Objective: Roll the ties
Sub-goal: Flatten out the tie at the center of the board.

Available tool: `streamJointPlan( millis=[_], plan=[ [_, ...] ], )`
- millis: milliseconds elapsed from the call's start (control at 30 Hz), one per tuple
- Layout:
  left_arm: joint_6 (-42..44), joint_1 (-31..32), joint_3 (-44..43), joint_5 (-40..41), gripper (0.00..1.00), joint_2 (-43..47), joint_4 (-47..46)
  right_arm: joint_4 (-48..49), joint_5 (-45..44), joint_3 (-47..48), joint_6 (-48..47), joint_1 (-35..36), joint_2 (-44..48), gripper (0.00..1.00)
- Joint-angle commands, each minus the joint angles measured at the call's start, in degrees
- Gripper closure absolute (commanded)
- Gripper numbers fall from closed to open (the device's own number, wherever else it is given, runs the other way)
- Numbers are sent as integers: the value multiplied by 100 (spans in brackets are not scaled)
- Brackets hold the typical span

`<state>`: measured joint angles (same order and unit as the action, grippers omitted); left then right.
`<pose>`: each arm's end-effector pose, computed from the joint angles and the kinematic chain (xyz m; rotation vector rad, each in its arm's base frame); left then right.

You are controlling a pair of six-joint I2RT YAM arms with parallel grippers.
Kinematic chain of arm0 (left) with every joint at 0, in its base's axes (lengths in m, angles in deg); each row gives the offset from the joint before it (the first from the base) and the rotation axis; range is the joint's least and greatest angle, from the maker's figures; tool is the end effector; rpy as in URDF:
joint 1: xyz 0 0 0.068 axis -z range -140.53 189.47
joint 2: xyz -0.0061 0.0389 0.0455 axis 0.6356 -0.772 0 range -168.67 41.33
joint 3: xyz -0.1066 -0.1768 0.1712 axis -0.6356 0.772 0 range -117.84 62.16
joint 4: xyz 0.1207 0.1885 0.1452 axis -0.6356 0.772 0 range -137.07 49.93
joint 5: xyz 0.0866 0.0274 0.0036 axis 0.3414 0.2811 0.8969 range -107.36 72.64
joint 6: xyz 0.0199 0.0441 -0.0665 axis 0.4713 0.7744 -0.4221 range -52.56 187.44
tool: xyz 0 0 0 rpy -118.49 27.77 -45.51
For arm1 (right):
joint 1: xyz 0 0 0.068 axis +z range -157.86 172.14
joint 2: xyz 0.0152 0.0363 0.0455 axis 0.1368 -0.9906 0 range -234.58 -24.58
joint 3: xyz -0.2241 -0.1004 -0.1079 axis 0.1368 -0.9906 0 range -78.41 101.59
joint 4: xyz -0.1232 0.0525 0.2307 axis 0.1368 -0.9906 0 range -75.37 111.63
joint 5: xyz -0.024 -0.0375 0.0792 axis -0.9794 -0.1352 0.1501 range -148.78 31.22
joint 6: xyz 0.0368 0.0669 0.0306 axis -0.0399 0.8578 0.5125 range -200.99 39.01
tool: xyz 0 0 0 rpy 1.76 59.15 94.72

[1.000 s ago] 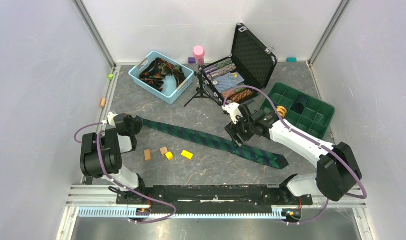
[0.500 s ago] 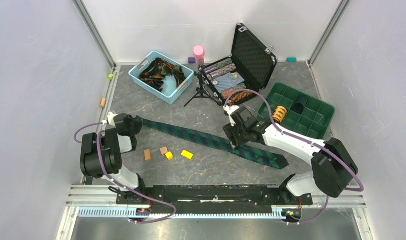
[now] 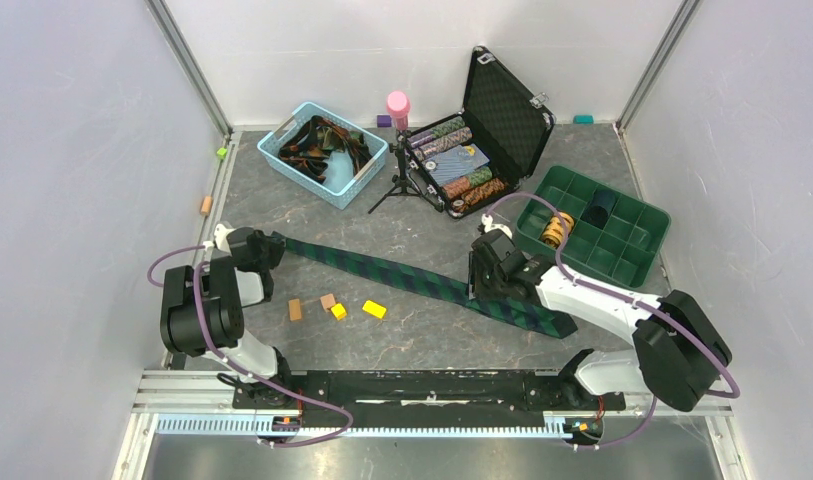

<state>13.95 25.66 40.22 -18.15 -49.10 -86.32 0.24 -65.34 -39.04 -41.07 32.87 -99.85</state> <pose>0.2884 0.0700 0.0904 -1.1624 1.7617 -0.4337 0.2104 0.1705 0.1438 0.0253 2.6084 0.3816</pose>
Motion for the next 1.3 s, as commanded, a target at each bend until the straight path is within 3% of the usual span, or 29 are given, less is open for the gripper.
streamJointPlan(
  millis=[0,367,567,633,767,967,1167,1267],
  plan=[
    [-29,-52,-101,-77,94,-87,-323,340,-66,-48,384,-13,24,58],
    [-125,-113,22,-131,85,-114,-584,588,43,-191,434,-54,-275,60],
    [-298,-207,199,-131,81,-140,-899,657,-89,-279,433,-68,-398,67],
    [-343,-236,255,-137,80,-156,-1015,650,-170,-328,438,-65,-377,75],
    [-355,-259,316,-192,78,-167,-1177,604,-420,-447,514,-96,-189,100],
    [-518,-254,692,-460,65,-361,-2618,-93,-798,-448,530,-357,76,100],
    [-1333,-237,719,-971,63,-936,-4036,-1220,-1591,-365,731,-732,400,100],
    [-1585,-222,660,-1080,62,-996,-4196,-1817,-1958,-369,951,-936,639,100]
  ],
)
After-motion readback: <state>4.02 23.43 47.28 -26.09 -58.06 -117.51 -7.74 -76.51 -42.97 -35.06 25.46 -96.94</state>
